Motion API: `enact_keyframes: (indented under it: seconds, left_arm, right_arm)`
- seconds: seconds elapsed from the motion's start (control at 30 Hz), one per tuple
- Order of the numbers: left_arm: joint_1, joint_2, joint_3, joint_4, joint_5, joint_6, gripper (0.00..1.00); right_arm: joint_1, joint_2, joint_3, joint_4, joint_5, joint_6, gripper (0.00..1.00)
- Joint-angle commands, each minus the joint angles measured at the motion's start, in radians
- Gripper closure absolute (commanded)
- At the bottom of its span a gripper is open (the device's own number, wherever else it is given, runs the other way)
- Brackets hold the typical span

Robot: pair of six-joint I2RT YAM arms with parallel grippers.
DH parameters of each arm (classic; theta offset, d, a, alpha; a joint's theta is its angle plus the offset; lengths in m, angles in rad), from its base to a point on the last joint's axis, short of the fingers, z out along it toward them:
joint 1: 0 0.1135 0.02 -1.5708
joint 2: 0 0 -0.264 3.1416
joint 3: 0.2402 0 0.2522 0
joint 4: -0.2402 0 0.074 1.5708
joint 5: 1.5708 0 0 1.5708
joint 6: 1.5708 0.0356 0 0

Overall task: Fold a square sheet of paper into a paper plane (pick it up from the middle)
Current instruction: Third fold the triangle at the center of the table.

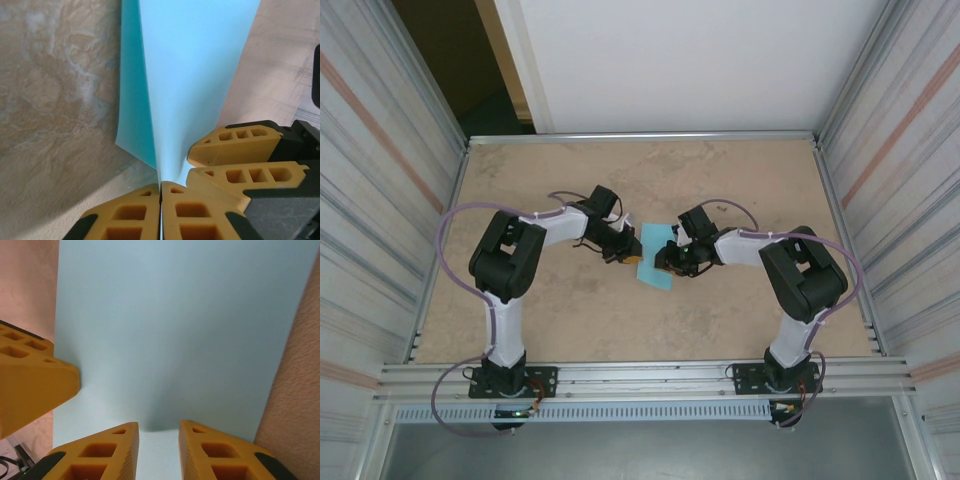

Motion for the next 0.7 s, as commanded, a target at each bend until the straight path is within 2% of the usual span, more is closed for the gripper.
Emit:
enact_keyframes:
  seconds: [0.0,0.07,0.2,0.3,0.47,0.67]
  left_arm:
    - [0.007,-0.001,0.007,-0.018,-0.009,-0.007,0.95]
    - [0.009,-0.005,0.003,-0.008,0.0,-0.023,0.97]
    - [0.012,-0.024,-0.015,0.02,0.025,-0.092,0.98]
    - [0.012,-0.045,-0.017,0.02,0.026,-0.135,0.98]
    - [0.013,-0.055,-0.016,0.008,0.032,-0.167,0.98]
    - [0.01,-0.065,-0.016,0.012,0.021,-0.166,0.98]
  right_arm:
    - [0.022,-0.074,-0.023,-0.045,0.081,-0.026,0.68]
    - [0.052,-0.124,-0.005,-0.078,0.149,-0.06,0.65]
    - [0.152,-0.214,0.039,-0.185,0.402,-0.113,0.47]
    - [0.234,-0.253,0.045,-0.191,0.542,-0.145,0.41]
    - [0.354,-0.245,0.043,-0.15,0.735,-0.246,0.4]
    - [0.451,-0.146,0.066,-0.124,0.808,-0.333,0.42]
